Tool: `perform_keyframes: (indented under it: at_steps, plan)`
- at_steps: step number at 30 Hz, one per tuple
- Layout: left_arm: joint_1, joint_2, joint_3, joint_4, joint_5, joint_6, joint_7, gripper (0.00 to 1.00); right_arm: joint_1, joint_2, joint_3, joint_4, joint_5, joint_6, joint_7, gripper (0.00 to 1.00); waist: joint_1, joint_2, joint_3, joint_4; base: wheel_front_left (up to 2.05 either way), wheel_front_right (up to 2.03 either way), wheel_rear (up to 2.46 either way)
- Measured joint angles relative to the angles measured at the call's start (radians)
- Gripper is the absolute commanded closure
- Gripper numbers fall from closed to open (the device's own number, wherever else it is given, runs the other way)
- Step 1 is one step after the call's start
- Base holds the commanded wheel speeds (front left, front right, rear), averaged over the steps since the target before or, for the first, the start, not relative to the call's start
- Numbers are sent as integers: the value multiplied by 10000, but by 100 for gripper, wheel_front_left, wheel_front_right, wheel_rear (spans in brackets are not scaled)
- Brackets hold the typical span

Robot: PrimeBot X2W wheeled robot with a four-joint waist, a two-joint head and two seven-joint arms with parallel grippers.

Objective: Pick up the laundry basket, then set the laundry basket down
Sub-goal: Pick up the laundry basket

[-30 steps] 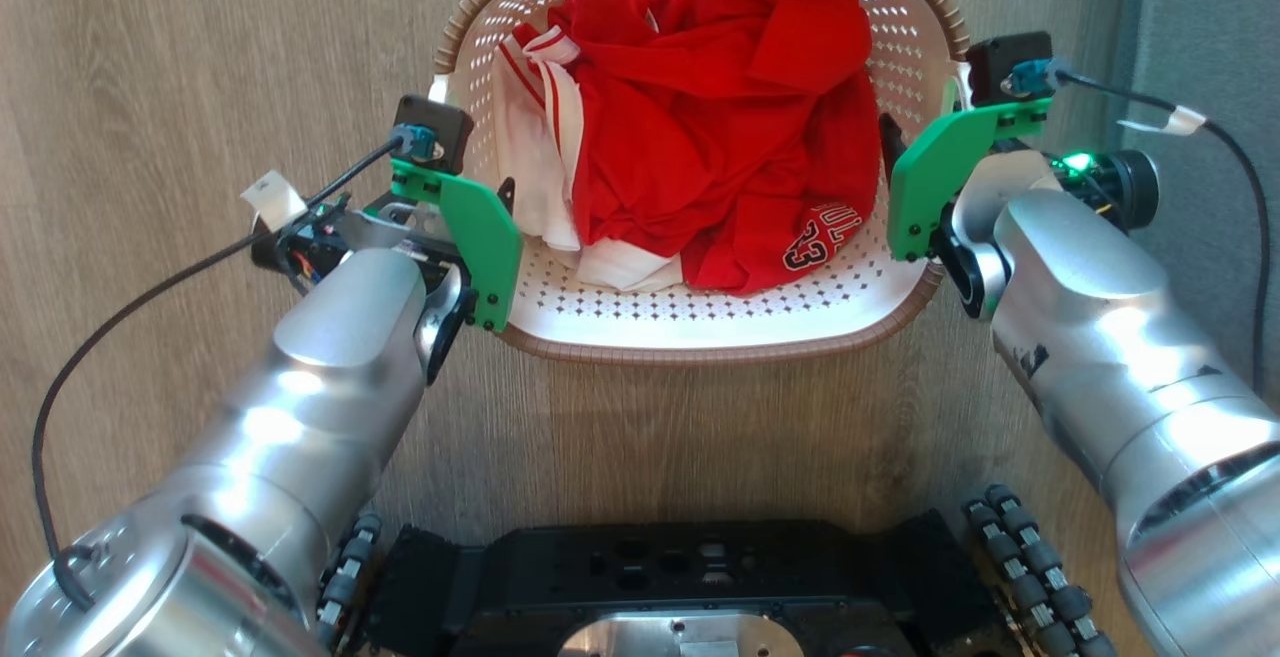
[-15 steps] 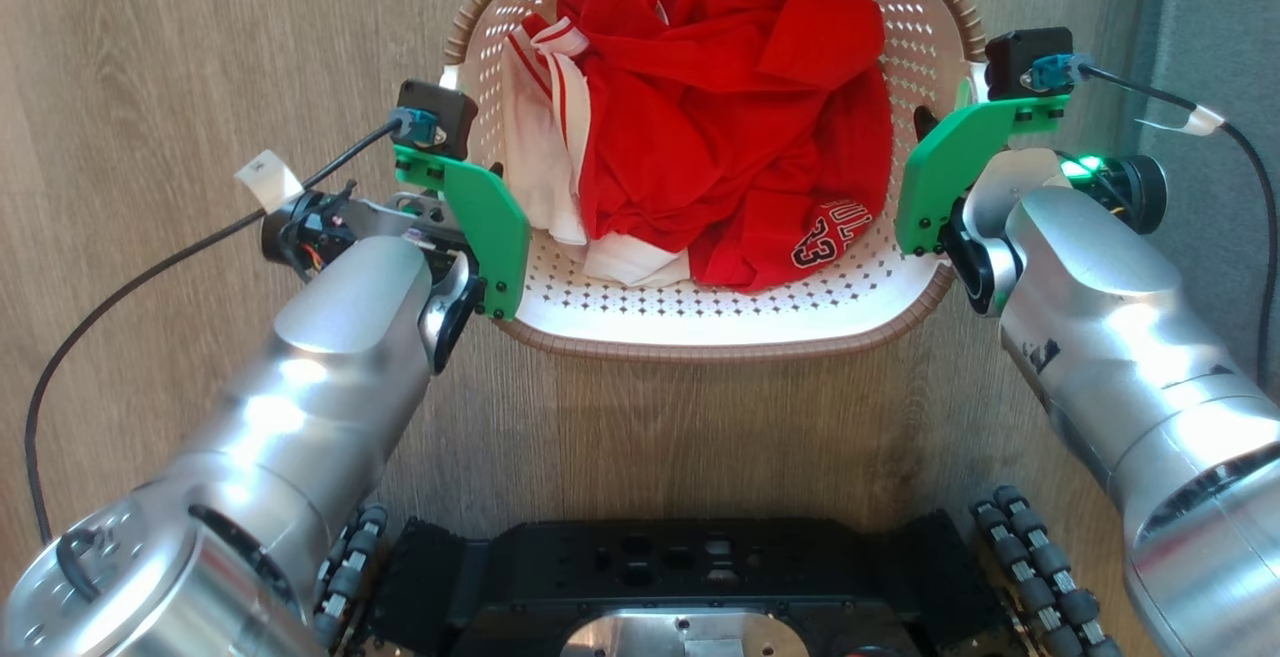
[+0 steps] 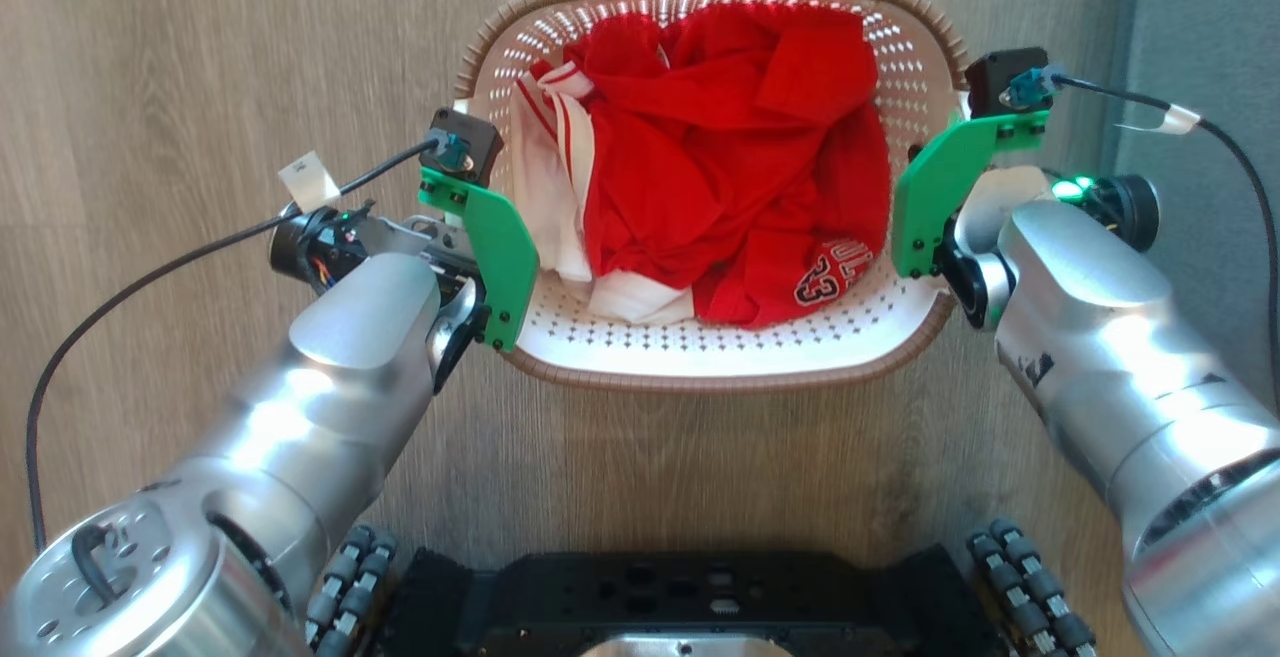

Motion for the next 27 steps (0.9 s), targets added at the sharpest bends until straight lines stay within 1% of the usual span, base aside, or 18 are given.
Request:
perform_keyframes:
  at_steps: [7,10,11,12,14,15,23,27]
  plan:
    - [371,19,-374,13,-21,-251,537,100,597,-17,372,-123,295,0,844,100,0,0,-876,-12,0,0,0]
    - [648,19,-550,8,29,-307,727,100,914,-19,535,-192,466,-2,1133,100,0,0,-1345,-22,0,0,0]
    - [648,19,-550,8,29,-307,727,100,914,-19,535,-192,466,-2,1133,100,0,0,-1345,-22,0,0,0]
    - [794,21,-571,-17,121,-355,792,100,1124,-19,686,-265,543,-2,1289,100,0,0,-1682,-26,0,0,0]
    - [962,56,-583,-94,123,-385,894,100,1322,-58,790,-405,640,-2,1367,100,0,0,-2030,-26,0,0,0]
    - [962,56,-583,-94,123,-385,894,100,1322,-58,790,-405,640,-2,1367,100,0,0,-2030,-26,0,0,0]
    - [1980,127,-640,-318,230,-560,1649,100,2425,-148,1430,-821,1057,-15,1910,100,-1,0,-3519,-8,0,0,0]
    - [2411,144,-669,-384,286,-612,1778,100,2916,-222,1768,-1024,1256,-15,2134,100,-1,0,-4225,20,0,0,0]
